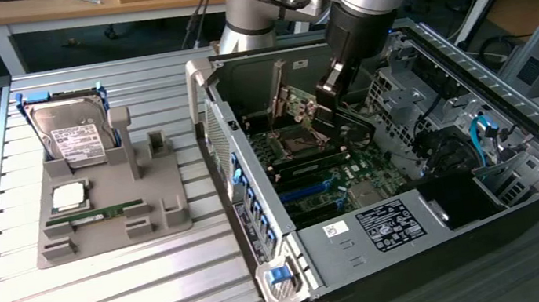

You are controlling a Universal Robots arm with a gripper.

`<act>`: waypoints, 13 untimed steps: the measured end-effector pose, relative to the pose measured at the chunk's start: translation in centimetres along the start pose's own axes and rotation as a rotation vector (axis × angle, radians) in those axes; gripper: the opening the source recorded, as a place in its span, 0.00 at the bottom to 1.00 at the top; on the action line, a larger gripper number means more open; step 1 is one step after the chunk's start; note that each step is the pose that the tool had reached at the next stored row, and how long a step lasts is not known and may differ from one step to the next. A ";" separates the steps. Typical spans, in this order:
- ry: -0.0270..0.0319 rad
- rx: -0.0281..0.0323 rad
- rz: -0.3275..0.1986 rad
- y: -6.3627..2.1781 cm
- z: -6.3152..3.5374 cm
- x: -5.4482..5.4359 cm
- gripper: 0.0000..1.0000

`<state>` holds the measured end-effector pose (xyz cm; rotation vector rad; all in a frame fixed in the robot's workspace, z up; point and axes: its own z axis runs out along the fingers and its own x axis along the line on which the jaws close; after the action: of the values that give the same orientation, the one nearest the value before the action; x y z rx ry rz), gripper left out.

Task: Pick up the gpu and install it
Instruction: 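Insert the gpu into the slot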

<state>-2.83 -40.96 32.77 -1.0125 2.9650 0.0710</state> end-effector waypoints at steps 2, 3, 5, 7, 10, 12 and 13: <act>0.0003 -0.0002 -0.007 0.00 0.00 0.0 0.27; 0.0004 -0.0003 -0.010 0.00 0.01 0.0 0.27; 0.0007 -0.0004 -0.017 0.00 0.01 0.0 0.27; 0.0009 -0.0005 -0.022 0.00 0.01 0.0 0.27; 0.0012 -0.0006 -0.029 0.00 0.01 0.0 0.27; 0.0014 -0.0007 -0.035 0.00 0.02 0.0 0.27; 0.0015 -0.0008 -0.038 0.00 0.02 0.0 0.27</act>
<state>-2.84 -40.96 32.75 -1.0684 2.9462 0.0712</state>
